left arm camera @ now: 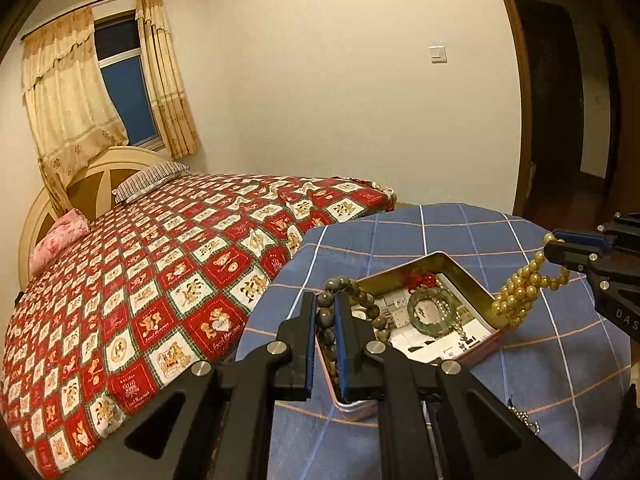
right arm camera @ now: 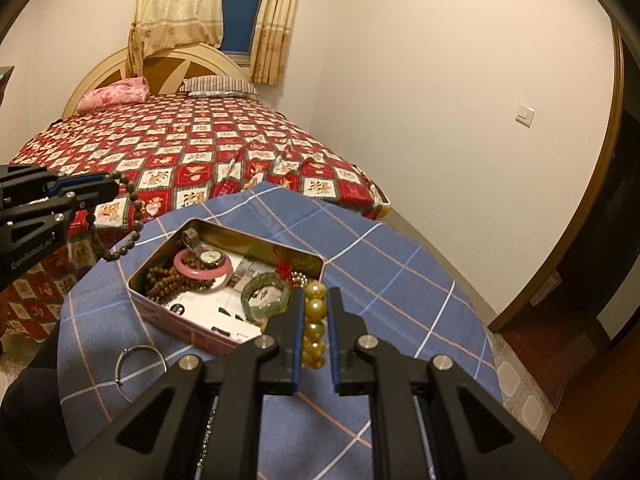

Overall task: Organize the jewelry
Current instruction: 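Carry the bead bracelet and gold pearl strand into the tin and open both tools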

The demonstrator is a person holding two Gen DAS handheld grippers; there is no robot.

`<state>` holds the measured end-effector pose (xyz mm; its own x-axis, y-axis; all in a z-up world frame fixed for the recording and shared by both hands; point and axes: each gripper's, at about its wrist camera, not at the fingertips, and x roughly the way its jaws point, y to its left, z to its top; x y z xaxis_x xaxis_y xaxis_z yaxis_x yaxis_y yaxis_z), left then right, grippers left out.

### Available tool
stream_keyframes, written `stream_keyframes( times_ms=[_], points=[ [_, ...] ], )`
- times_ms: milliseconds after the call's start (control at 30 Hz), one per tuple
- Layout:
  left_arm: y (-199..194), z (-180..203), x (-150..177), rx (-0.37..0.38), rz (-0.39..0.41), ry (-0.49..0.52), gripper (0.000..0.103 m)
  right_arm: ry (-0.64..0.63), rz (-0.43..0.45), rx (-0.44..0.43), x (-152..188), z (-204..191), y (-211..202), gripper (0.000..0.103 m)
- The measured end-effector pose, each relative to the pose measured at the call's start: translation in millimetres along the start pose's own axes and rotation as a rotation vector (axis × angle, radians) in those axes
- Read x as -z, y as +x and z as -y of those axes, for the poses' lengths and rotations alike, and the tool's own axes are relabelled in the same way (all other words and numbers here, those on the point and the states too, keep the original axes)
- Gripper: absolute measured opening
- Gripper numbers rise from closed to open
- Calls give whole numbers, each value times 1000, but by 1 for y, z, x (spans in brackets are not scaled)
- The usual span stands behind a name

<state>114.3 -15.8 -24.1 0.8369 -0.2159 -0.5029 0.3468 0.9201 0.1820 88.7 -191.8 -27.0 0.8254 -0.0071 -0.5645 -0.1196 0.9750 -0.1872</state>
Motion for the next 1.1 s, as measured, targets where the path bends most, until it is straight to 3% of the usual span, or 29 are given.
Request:
stream_keyframes(
  times_ms=[1100],
  points=[
    [60, 4, -22, -6, -51, 20, 8, -8, -23, -39, -28, -7, 50, 13]
  ],
)
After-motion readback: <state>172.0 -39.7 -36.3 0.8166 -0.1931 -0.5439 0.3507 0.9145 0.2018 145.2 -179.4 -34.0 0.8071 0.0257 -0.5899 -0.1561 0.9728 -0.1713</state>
